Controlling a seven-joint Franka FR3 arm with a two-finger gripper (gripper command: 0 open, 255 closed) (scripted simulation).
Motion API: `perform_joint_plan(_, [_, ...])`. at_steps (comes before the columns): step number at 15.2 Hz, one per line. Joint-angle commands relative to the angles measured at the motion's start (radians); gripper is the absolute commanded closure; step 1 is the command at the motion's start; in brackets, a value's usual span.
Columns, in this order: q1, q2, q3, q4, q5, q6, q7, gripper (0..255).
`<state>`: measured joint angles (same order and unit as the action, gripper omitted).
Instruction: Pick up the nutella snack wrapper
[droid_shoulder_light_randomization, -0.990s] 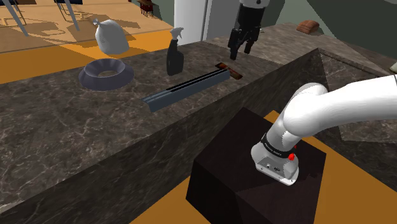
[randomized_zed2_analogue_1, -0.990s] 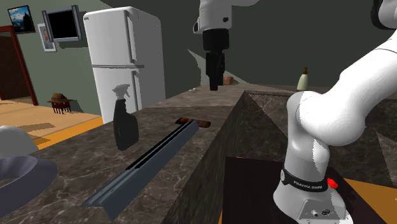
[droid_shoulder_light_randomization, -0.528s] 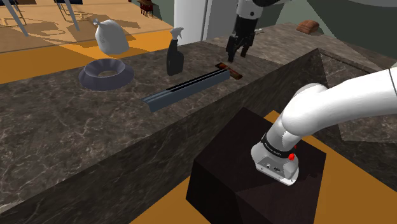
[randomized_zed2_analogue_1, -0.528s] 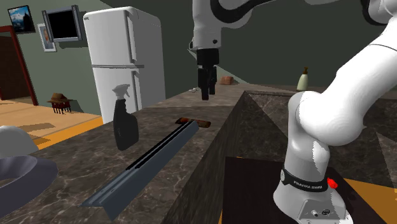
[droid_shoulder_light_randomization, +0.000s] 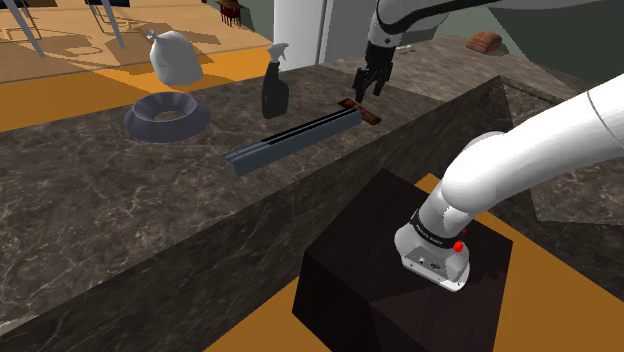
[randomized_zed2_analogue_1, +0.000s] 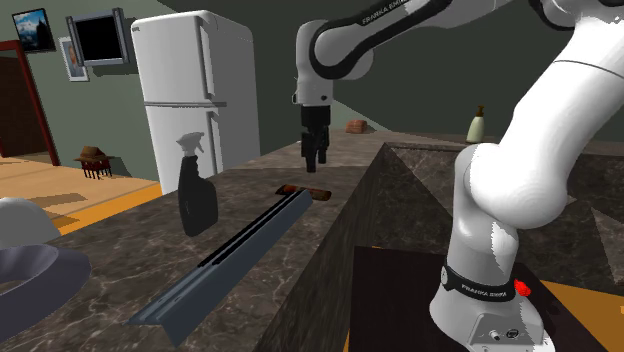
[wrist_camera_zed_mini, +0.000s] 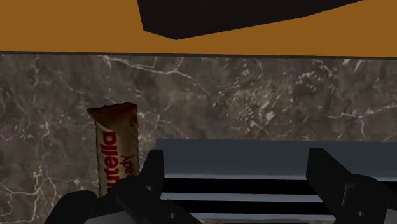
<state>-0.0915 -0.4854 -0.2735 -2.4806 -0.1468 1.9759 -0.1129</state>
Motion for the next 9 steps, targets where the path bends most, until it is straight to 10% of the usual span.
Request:
perform_joint_plan(1, [-0.009, 0.064, -0.039, 0.020, -0.003, 0.051, -0.041, 0])
perform_joint_plan(9, [-0.020, 0.352, -0.167, 0.140, 0.077, 0.230, -0.215, 0])
